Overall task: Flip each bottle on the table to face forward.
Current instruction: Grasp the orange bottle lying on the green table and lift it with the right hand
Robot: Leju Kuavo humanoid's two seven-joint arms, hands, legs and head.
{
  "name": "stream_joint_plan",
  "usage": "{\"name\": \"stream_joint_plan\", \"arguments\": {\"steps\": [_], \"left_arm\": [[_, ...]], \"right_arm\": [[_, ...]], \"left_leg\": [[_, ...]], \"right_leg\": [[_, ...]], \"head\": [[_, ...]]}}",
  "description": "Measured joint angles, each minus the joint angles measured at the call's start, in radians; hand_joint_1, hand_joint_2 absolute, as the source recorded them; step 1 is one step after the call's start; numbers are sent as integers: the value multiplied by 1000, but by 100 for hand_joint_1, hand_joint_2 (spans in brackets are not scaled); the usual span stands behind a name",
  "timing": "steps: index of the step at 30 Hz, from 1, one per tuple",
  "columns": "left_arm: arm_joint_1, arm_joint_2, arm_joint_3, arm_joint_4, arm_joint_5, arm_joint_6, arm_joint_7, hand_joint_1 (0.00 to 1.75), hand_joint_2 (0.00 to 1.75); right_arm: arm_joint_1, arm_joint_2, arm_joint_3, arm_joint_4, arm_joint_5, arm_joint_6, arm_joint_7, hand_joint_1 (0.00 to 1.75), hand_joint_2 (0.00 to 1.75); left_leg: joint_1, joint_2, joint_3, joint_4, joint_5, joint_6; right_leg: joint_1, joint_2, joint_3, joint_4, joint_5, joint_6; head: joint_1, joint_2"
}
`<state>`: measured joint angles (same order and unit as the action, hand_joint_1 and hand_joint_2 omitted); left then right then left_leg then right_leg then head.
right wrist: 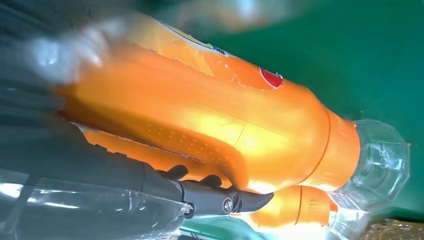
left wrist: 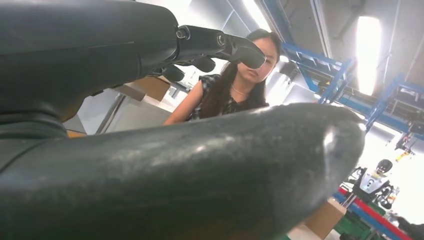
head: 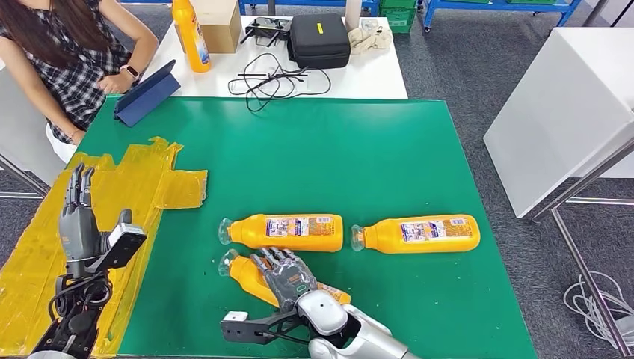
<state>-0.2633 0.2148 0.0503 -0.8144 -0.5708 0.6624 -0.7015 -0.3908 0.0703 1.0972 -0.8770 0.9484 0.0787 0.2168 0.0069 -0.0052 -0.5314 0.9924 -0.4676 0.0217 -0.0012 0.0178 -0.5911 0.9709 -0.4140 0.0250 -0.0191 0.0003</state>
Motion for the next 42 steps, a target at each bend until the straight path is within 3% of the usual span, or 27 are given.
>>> {"name": "stream_joint_plan", "arguments": {"steps": [18,33,42], "left_arm": [[-26,0,-22,28,25,0,0,0,0],[-13,11,-24,28,58,0,0,0,0],[-14,11,-27,29,54,0,0,0,0]], "right_arm": [[30,-45,3,-52,55,58,19,0,175],[172,-223,-151,-345,-16,123,29,0,175],[233,-264,-186,-406,-25,140,25,0,175]], "left_leg": [[-1,1,7,0,-1,0],[-2,-1,5,0,-1,0],[-2,-1,4,0,-1,0]], "right_leg": [[0,0,6,0,0,0],[-1,-1,7,-1,0,0],[0,-1,5,-1,0,0]], "head": [[0,0],[0,0],[0,0]]}}
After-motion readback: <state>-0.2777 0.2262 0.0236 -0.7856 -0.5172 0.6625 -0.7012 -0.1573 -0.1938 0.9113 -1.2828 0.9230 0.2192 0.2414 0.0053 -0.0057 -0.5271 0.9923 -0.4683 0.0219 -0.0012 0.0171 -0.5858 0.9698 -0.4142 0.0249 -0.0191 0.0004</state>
